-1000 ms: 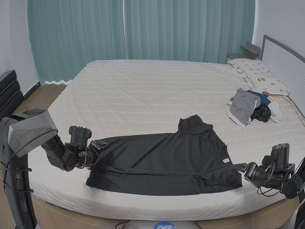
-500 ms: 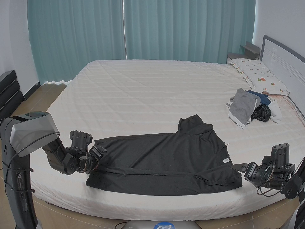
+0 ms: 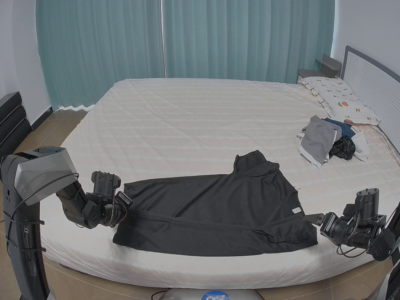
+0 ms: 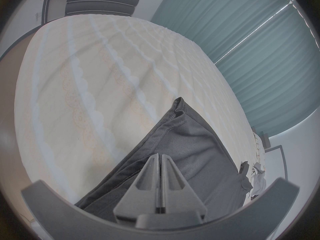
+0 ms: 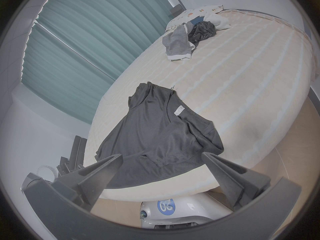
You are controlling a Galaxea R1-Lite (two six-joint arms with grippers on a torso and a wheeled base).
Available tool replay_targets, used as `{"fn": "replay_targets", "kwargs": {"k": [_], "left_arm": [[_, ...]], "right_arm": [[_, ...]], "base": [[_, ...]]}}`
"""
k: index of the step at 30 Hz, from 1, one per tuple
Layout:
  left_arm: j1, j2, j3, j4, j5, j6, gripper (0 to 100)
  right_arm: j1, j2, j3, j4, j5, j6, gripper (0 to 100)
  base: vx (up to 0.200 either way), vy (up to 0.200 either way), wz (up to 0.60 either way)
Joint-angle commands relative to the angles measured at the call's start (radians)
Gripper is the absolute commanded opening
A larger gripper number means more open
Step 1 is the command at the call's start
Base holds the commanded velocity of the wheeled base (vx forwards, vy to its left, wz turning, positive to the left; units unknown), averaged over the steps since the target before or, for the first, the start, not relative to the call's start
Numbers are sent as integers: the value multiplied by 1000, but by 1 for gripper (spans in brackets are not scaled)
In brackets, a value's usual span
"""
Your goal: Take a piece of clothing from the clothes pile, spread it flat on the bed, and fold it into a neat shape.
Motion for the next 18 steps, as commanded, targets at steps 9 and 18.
{"fn": "replay_targets", "kwargs": {"k": [9, 18], "left_arm": [[15, 26, -20, 4, 3, -2, 0], [27, 19, -3, 8, 3, -2, 0]], "right_arm": [[1, 81, 40, -133, -9, -3, 100], [-5, 140, 17, -238, -2, -20, 100]], "base": [[0, 0, 0], [0, 0, 0]]}}
